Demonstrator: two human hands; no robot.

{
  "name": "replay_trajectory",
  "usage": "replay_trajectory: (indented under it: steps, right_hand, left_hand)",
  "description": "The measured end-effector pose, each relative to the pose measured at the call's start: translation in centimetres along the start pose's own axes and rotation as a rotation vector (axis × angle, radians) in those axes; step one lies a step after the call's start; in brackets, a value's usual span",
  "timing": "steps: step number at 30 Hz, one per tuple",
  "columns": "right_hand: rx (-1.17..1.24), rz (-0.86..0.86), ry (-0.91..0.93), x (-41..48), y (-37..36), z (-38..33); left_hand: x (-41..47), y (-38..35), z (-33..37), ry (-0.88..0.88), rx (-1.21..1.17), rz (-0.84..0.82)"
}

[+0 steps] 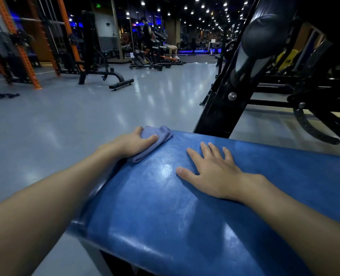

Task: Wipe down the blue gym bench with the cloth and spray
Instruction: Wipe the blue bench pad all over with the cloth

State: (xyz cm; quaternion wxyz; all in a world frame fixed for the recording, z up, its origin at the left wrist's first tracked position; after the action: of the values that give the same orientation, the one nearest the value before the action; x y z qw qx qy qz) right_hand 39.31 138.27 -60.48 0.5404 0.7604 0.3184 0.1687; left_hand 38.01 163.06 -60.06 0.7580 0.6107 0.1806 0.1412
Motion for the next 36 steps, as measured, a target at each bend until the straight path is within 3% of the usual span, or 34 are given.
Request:
replay_trajectory:
  steps: [5, 9, 22, 27, 32, 36]
  right_hand:
    - [0.040, -0.064, 0.068, -1.7, -0.4, -1.8]
    - [-0.009, -0.062, 0.141, -3.1, -1.7, -3.4]
    - [0.034, -0.028, 0.123, -3.1, -1.7, -3.3]
    - [0.047, -0.010, 0.107, -3.7, -1.4, -3.6]
    - [-0.002, -0.052, -0.037, -4.9, -1.4, -4.6]
    - [-0.005, -0.015, -0.013, -8.5, -2.5, -7.7]
  left_hand:
    - [-5.1, -0.8, -2.3, 0.038, -0.048, 0.018]
    - [-4.4, 0.0, -1.2, 0.054, -0.149, 0.071]
    - [-7.3, -0.9, -3.4, 0.094, -0.092, 0.070]
    - [-10.7, -1.0, -4.3, 0.095, -0.120, 0.068]
    - [-14.9, -1.1, -5.6, 0.094, -0.108, 0.073]
    - [-18.5, -1.3, -6.7, 0.094, -0.067, 0.087]
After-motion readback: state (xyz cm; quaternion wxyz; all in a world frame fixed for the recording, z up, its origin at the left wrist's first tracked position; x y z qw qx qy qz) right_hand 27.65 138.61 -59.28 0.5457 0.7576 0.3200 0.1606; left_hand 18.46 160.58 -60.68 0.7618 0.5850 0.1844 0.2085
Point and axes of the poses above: each hand's wrist, its own x-axis towards the middle knuckle, its own y-axis out of the back of the hand, z = x × y, the point moved 4 cm from there along x, towards the middle knuckle, and after that the axes turned 15 degrees about x, right-handed, at the moved point
